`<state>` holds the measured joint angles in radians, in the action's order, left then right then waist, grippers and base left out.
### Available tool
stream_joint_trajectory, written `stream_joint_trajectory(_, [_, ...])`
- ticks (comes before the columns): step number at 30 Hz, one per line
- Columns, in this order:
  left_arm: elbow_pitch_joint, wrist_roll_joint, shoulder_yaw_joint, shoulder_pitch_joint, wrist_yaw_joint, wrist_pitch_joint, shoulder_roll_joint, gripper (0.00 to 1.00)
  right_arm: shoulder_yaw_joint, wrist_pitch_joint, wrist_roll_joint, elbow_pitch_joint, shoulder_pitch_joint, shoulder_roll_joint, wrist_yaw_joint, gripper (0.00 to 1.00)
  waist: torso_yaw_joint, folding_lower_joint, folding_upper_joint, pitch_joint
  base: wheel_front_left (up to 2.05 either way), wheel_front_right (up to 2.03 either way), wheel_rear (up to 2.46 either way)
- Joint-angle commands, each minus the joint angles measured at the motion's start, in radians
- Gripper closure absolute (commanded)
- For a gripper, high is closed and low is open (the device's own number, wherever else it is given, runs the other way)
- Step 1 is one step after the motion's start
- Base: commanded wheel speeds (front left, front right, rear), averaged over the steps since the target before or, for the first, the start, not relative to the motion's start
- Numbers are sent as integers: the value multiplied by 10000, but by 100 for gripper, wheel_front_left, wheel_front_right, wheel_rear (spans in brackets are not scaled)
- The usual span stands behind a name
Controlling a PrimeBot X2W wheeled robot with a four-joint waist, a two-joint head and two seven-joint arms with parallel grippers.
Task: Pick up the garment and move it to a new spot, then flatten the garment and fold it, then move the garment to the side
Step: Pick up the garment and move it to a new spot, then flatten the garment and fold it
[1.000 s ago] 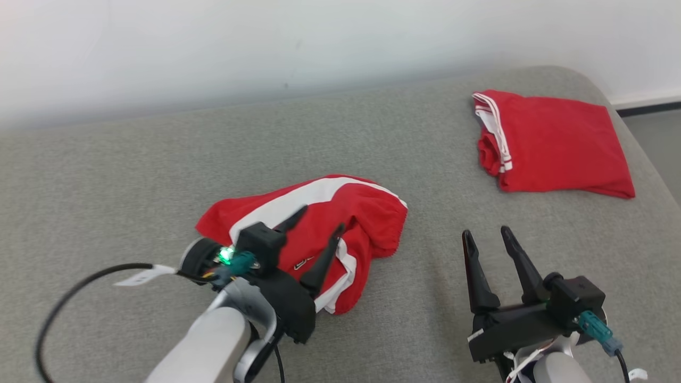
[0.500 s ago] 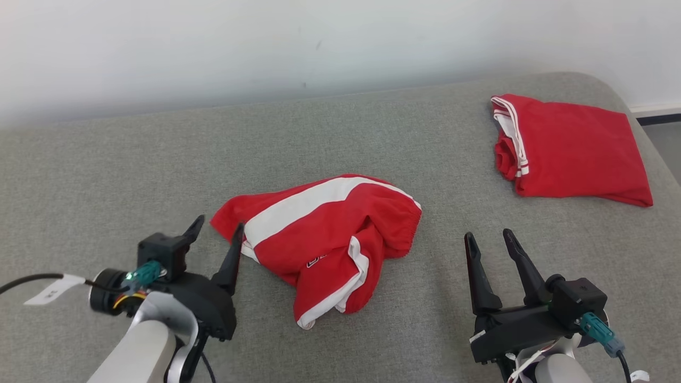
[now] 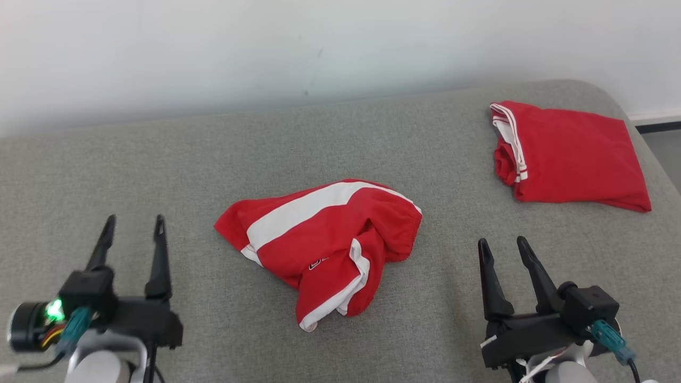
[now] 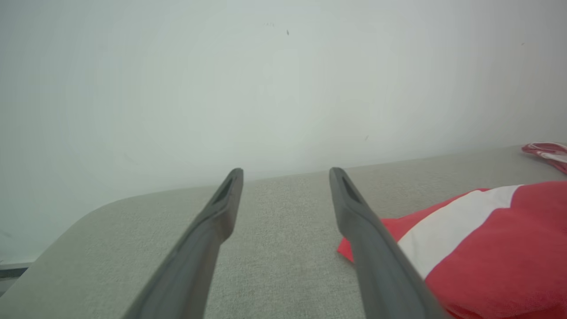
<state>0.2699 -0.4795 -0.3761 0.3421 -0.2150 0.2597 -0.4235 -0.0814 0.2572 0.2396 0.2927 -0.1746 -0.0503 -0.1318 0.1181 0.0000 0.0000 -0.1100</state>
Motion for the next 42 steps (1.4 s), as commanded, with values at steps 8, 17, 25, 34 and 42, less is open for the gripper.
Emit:
stream_joint_trajectory(8, [-1962,-22,981,-2064,-730,45,-502,0,378,43,-262,-162,548,-2,24,0,-231,0,0,518,0,0,0])
stream_joint_trajectory(17, [-3029,58,1366,-3990,-1394,19,-525,0,595,-93,-398,-682,1240,-4,24,0,-503,0,0,993,0,0,0])
stream_joint_trajectory(25, [-3306,174,1360,-4487,-1686,-114,-619,0,662,-365,-495,-1044,1605,-2,24,0,-663,0,0,1193,0,0,0])
stream_joint_trajectory(34, [-3453,-48,1489,-4798,-1814,-122,-623,0,695,-587,-498,-1235,1772,-2,24,0,-766,0,0,1319,0,0,0])
stream_joint_trajectory(42, [-3498,-72,1446,-4858,-1860,-153,-645,0,700,-587,-396,-1264,1868,-2,24,0,-824,0,0,1334,0,0,0])
